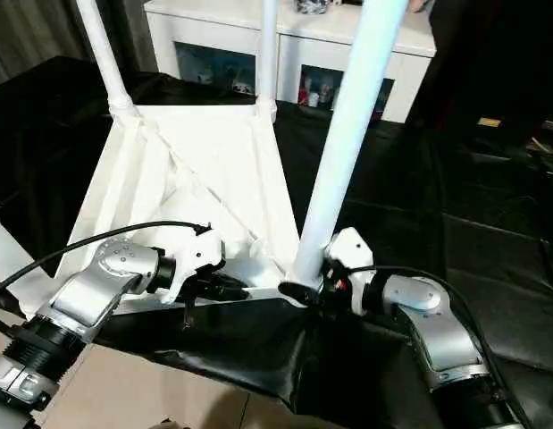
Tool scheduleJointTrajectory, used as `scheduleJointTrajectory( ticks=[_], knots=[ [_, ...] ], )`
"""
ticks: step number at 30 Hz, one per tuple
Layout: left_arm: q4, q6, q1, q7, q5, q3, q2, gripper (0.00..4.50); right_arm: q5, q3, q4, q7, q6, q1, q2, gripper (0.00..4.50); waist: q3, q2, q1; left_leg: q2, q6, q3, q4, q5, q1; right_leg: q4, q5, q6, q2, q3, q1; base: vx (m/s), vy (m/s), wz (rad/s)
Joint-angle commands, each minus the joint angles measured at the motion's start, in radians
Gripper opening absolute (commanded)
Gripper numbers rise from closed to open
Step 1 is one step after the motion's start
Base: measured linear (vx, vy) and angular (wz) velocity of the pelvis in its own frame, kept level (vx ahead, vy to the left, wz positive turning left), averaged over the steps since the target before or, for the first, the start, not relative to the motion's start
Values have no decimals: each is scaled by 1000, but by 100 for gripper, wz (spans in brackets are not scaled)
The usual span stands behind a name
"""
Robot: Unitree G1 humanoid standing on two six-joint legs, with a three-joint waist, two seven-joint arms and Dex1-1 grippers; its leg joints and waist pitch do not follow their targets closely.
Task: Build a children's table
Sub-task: Rotate leg to tighten
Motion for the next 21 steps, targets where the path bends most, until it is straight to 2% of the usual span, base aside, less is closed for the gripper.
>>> scheduleJointTrajectory(
  ticks=[1, 3, 5, 8, 15, 18, 21],
  knots=[
    [-26, -2, 4, -23, -4, -17, 3, 0, -4, -2, -8, 18, 6, -9, -10, 325, -58, -10, -4, 18, 50, -3, -65, -232, 9, -54, -226, -192, -33, 28, 52, 0, 0, 0],
    [-26, -5, 6, -23, 0, -21, 11, 0, -4, -4, -8, 20, 7, -7, -10, 316, -59, -9, -3, 18, 51, -2, -64, -225, 10, -52, -217, -192, -32, 28, 51, 0, 0, 0],
    [-23, -11, 6, -23, 5, -23, 14, 0, 2, -2, -6, 20, 8, -8, -12, 287, -60, -10, -3, 17, 55, -2, -63, -209, 8, -49, -191, -198, -32, 27, 53, 0, 0, 0],
    [-19, -19, 7, -29, 19, -32, 22, 0, 7, -3, 1, 18, 6, -7, -11, 283, -61, -8, -4, 17, 59, -2, -61, -205, 9, -47, -175, -204, -30, 27, 53, 0, 0, 0],
    [14, -43, -6, 9, 50, -38, 21, 0, 10, -22, 29, -25, 29, -10, 25, 272, -60, -8, -4, 17, 54, -3, -62, -220, 8, -51, -205, -199, -31, 27, 53, 0, 0, 0],
    [62, -23, -25, 97, 79, -32, -15, 0, -47, -24, 96, -151, 30, -30, 73, 272, -55, -8, -8, 14, 27, -3, -65, -270, 11, -60, -292, -179, -30, 27, 45, 0, 0, 0],
    [152, 24, -61, 260, 96, -2, -109, 0, -79, -61, 191, -375, 67, -71, 188, 270, -48, -12, -22, 9, -12, -6, -67, -362, 16, -77, -462, -130, -29, 24, 34, -39, -2, 0]
  ],
)
